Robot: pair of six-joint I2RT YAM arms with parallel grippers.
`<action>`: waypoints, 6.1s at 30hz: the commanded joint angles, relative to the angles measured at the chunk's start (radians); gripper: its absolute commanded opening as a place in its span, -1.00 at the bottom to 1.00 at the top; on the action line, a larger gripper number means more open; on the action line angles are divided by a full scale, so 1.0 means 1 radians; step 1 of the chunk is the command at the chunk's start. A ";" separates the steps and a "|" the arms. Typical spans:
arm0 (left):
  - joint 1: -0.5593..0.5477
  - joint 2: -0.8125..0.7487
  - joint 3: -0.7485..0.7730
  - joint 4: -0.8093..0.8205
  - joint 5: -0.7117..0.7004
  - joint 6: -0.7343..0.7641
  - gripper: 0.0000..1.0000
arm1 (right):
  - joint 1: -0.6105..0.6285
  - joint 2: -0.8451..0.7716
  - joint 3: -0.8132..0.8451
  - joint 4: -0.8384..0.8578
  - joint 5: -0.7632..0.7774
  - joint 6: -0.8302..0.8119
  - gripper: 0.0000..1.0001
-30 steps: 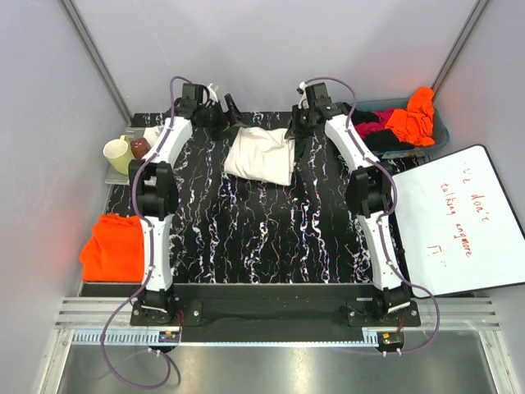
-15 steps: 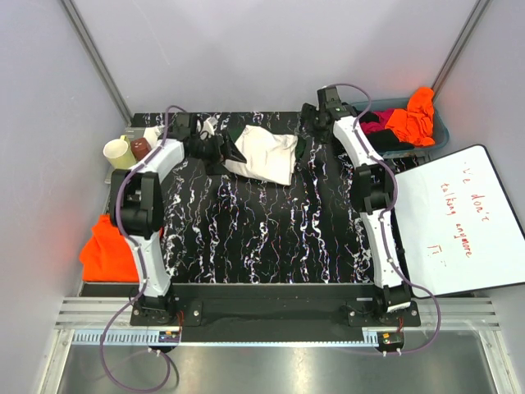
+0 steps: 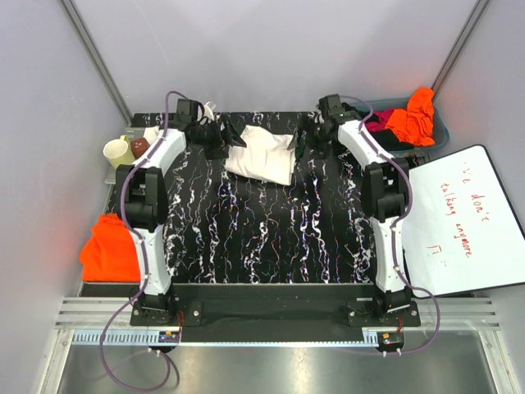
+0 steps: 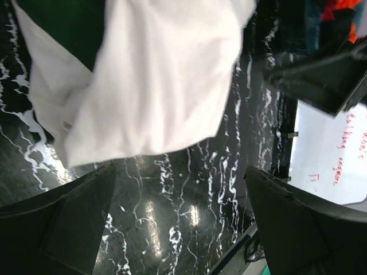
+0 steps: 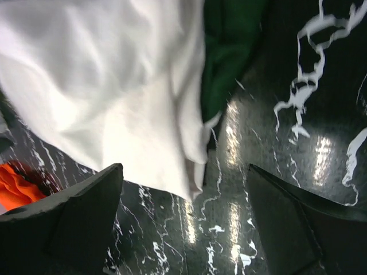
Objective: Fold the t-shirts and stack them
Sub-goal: Fold the tshirt, then neatly place the folded tshirt to the corner
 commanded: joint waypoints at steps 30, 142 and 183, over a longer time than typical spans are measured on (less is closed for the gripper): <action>-0.023 0.156 -0.030 -0.121 -0.065 0.067 -1.00 | 0.104 0.040 -0.217 0.034 -0.195 -0.006 -0.67; -0.005 -0.376 -0.340 -0.100 -0.300 0.208 0.98 | 0.158 -0.141 -0.118 -0.190 -0.015 -0.146 0.92; -0.096 -0.379 -0.707 -0.020 -0.481 -0.051 -1.00 | 0.102 -0.540 -0.540 -0.126 -0.037 -0.178 1.00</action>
